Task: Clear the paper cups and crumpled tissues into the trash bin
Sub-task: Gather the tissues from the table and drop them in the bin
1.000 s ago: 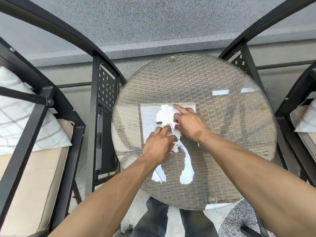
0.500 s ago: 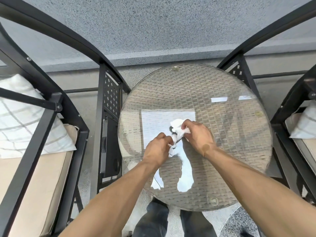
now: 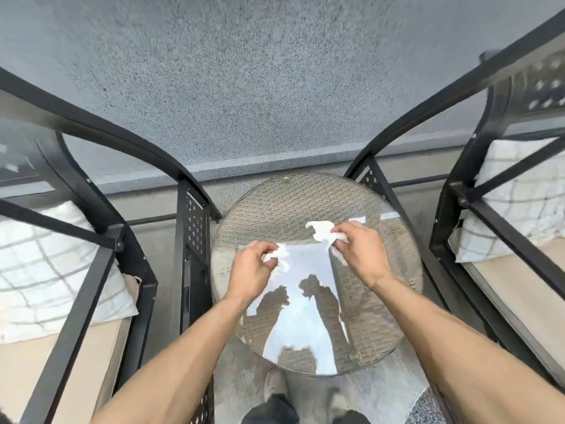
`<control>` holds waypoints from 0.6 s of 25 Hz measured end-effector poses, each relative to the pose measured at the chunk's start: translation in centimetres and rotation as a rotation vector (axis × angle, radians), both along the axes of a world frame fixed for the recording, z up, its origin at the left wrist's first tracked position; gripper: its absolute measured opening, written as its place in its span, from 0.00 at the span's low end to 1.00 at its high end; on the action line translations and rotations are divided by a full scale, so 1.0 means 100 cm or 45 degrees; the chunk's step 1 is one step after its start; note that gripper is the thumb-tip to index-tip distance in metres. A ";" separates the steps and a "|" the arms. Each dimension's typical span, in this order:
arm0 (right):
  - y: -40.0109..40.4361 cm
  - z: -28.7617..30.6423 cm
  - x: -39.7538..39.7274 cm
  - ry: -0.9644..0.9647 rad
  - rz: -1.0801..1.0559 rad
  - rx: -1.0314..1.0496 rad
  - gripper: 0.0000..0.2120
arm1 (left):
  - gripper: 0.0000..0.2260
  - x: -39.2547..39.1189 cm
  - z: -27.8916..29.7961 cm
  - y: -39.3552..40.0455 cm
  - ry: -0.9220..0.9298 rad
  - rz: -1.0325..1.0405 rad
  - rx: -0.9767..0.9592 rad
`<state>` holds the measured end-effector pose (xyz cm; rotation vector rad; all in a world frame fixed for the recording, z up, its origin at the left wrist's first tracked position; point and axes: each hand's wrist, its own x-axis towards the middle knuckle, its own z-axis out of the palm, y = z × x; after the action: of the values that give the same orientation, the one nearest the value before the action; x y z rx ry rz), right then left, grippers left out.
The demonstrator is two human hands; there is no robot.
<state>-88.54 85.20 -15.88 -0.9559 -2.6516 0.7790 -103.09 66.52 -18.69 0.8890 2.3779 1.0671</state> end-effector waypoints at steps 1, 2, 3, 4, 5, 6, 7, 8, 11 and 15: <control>0.002 0.009 0.005 0.028 -0.011 0.014 0.10 | 0.11 0.005 0.009 -0.002 0.008 0.017 0.031; 0.003 0.016 0.011 0.046 -0.009 0.016 0.10 | 0.10 0.012 0.017 -0.004 0.005 0.042 0.073; 0.003 0.022 0.018 0.066 0.014 0.019 0.10 | 0.10 0.021 0.025 -0.008 0.006 0.076 0.121; 0.003 0.026 0.024 0.082 0.046 0.026 0.10 | 0.09 0.029 0.032 -0.011 0.025 0.110 0.163; 0.002 0.029 0.031 0.094 0.074 0.033 0.09 | 0.09 0.038 0.036 -0.013 0.052 0.142 0.182; 0.002 0.033 0.038 0.106 0.097 0.046 0.09 | 0.08 0.048 0.041 -0.016 0.087 0.176 0.185; 0.002 0.036 0.046 0.120 0.117 0.060 0.09 | 0.08 0.057 0.044 -0.019 0.126 0.209 0.185; 0.000 0.040 0.055 0.132 0.149 0.077 0.09 | 0.07 0.068 0.048 -0.024 0.164 0.252 0.194; -0.006 0.052 0.073 0.168 0.234 0.132 0.08 | 0.07 0.098 0.060 -0.037 0.230 0.367 0.205; -0.033 0.066 0.080 0.233 0.430 0.134 0.08 | 0.07 0.132 0.076 -0.075 0.305 0.592 0.183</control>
<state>-80.51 81.91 -9.27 -0.3927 -2.6906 0.7430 -89.85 59.01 -11.12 0.5403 2.8236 1.3826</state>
